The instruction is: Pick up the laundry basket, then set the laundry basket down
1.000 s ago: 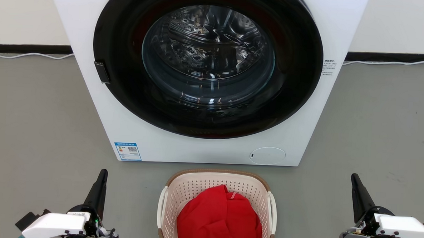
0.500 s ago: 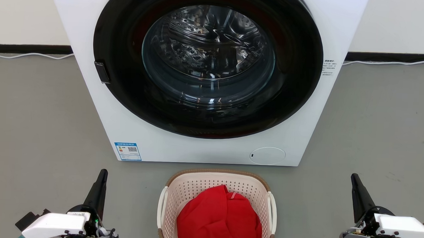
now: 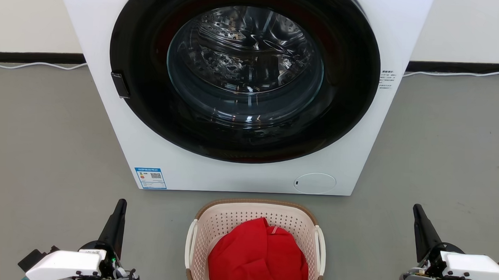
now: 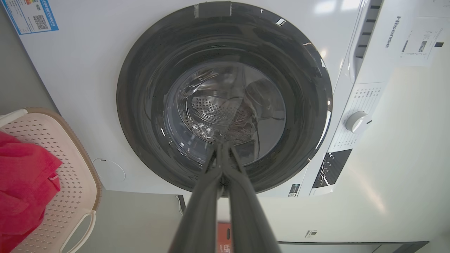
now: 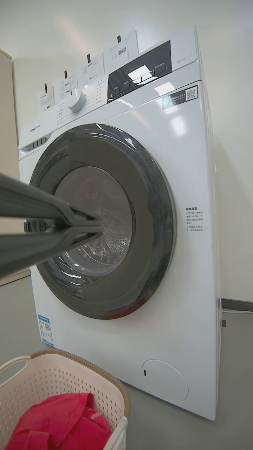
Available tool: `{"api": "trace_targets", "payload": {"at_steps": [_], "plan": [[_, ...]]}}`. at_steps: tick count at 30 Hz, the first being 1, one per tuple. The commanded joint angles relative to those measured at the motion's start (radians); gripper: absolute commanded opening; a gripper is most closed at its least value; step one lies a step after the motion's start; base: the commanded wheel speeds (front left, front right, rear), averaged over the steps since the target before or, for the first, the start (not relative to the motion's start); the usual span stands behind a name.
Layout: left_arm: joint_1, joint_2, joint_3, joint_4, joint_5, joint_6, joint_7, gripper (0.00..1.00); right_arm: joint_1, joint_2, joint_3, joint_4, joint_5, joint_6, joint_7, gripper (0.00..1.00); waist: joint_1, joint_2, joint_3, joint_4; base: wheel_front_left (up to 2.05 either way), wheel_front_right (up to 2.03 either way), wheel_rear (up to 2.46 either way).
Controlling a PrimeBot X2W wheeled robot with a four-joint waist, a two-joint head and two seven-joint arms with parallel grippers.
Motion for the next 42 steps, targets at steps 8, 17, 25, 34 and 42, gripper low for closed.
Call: {"api": "trace_targets", "payload": {"at_steps": [8,17,25,34,42], "plan": [[-0.056,0.012,0.031,-0.029,-0.006,-0.007,0.006,0.0,-0.041,-0.013,0.019,-0.031,0.006,0.007,0.01,0.0,0.0,0.0,0.0,0.0,0.0,0.0,0.0],[-0.055,0.012,0.031,-0.029,-0.006,-0.007,0.006,0.0,-0.041,-0.013,0.019,-0.031,0.006,0.007,0.01,0.0,0.0,0.0,0.0,0.0,0.0,0.0,0.0],[-0.055,0.012,0.031,-0.029,-0.006,-0.007,0.006,0.0,-0.041,-0.013,0.019,-0.031,0.006,0.007,0.01,0.0,0.0,0.0,0.0,0.0,0.0,0.0,0.0],[-0.055,0.012,0.031,-0.029,-0.006,-0.007,0.006,0.0,-0.041,-0.013,0.019,-0.031,0.006,0.007,0.01,0.0,0.0,0.0,0.0,0.0,0.0,0.0,0.0],[-0.055,0.012,0.031,-0.029,-0.006,-0.007,0.006,0.0,-0.041,-0.013,0.019,-0.031,0.006,0.007,0.01,0.0,0.0,0.0,0.0,0.0,0.0,0.0,0.0]]}}
